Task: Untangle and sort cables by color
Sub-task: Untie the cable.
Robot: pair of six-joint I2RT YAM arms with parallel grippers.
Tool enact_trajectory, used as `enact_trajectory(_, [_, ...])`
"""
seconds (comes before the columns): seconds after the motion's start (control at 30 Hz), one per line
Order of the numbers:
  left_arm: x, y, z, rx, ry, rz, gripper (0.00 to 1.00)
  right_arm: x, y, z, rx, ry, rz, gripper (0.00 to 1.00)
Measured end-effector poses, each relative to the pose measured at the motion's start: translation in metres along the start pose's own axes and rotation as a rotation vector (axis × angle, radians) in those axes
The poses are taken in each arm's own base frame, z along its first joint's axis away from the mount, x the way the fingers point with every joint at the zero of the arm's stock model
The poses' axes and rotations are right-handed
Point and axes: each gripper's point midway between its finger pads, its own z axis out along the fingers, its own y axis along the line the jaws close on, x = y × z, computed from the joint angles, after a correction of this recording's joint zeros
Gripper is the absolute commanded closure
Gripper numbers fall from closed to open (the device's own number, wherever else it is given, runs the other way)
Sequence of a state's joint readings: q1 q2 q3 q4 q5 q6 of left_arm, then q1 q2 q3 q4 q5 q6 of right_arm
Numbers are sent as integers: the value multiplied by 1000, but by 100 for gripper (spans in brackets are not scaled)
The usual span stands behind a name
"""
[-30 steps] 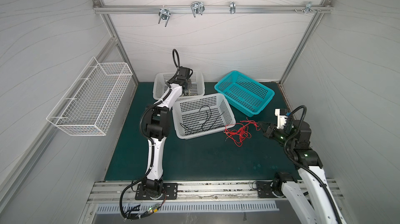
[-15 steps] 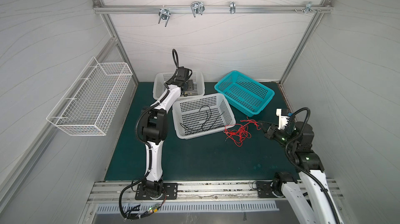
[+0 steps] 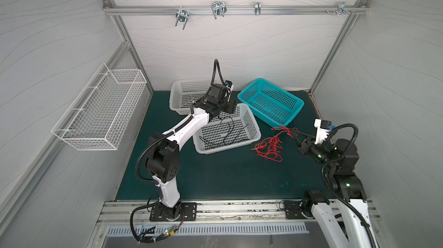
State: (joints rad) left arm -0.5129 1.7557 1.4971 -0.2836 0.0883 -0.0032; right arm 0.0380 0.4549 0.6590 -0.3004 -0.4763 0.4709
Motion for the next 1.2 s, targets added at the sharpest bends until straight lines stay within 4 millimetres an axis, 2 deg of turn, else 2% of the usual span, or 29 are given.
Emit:
enact_trajectory(0.13, [18,-54,-17,186,4,73,29,-6,-5,-1,35,-24,-1,100])
enact_trajectory(0.2, [25,-72,-25,271,-2,88,29,-7,-7,-1,46,-28,1,100])
enact_trajectory(0.47, [34,-133,-41,486,-11,173,28,-17,-5,0,57,-43,14,100])
enact_trajectory(0.63, [52,-169,-33,586,25,220,28,-23,0,-2,46,-57,17,100])
enact_trajectory(0.77, [71,-187,-19,627,72,240,28,-25,3,-2,31,-59,15,100])
enact_trajectory(0.93, [83,-195,-1,630,96,243,29,-25,5,-2,20,-55,17,100])
enact_trajectory(1.03, [83,-198,8,621,91,244,30,-24,6,-2,14,-51,25,100])
enact_trajectory(1.2, [73,-205,18,613,64,255,35,-24,9,-3,3,-49,31,100])
